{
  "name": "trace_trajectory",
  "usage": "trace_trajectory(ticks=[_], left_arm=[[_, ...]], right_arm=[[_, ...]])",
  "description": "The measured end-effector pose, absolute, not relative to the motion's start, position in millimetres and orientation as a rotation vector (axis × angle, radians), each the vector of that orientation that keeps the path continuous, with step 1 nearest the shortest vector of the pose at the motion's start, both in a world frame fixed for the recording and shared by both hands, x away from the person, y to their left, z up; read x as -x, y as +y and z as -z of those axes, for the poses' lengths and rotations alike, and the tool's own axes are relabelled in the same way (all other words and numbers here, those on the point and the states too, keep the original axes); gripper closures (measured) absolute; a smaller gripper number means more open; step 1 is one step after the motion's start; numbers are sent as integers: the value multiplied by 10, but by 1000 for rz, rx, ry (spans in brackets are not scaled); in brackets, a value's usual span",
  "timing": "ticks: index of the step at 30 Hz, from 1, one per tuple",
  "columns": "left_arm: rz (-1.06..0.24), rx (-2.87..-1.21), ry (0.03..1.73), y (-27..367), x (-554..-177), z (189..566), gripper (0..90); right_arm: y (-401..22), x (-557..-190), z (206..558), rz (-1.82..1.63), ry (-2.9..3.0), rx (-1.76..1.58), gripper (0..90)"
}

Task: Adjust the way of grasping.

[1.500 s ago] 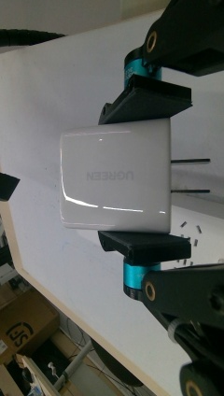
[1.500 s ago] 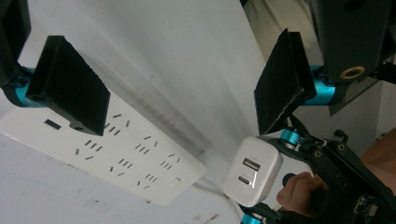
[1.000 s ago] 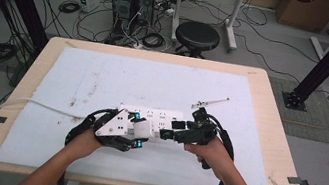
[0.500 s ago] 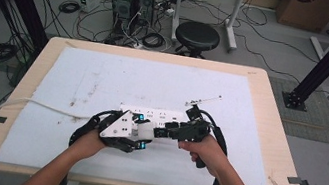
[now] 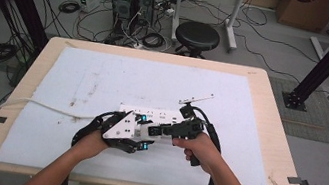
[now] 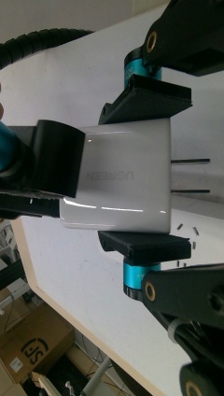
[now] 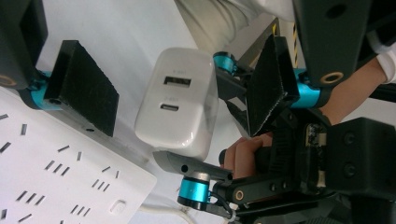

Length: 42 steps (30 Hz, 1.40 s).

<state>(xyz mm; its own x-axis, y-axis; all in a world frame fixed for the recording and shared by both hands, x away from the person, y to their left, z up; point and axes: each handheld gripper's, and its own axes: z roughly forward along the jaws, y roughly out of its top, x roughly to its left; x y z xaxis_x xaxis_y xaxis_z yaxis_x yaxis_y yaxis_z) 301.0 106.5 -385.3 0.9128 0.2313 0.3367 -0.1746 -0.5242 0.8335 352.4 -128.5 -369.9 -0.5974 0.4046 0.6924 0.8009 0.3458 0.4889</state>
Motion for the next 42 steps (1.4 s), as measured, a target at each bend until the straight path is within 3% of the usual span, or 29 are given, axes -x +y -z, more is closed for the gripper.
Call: trace_trajectory(ticks=[9, 14, 18, 21, 30, 42], left_arm=[[-498, -2056, 32, 1052, -2996, 3853, 425], [-511, -2066, 15, 1035, -2986, 3853, 425], [-483, -2082, 49, 1016, -2996, 3867, 414], [-466, -2104, 103, 1006, -2991, 3874, 255], [-461, -2105, 187, 1154, -3000, 3883, 209], [-442, -1946, 514, 1591, -3106, 3953, 209]], right_arm=[[-1268, -3561, 3797, 1153, -2085, 1068, 439], [-1249, -3555, 3859, 1118, -2013, 1045, 601], [-1247, -3553, 3870, 1127, -2011, 1057, 626], [-1245, -3543, 3873, 1108, -2053, 1060, 631], [-1406, -3528, 3840, 1180, -2097, 1072, 631], [-1678, -3394, 3756, 1437, -2319, 1072, 631]])
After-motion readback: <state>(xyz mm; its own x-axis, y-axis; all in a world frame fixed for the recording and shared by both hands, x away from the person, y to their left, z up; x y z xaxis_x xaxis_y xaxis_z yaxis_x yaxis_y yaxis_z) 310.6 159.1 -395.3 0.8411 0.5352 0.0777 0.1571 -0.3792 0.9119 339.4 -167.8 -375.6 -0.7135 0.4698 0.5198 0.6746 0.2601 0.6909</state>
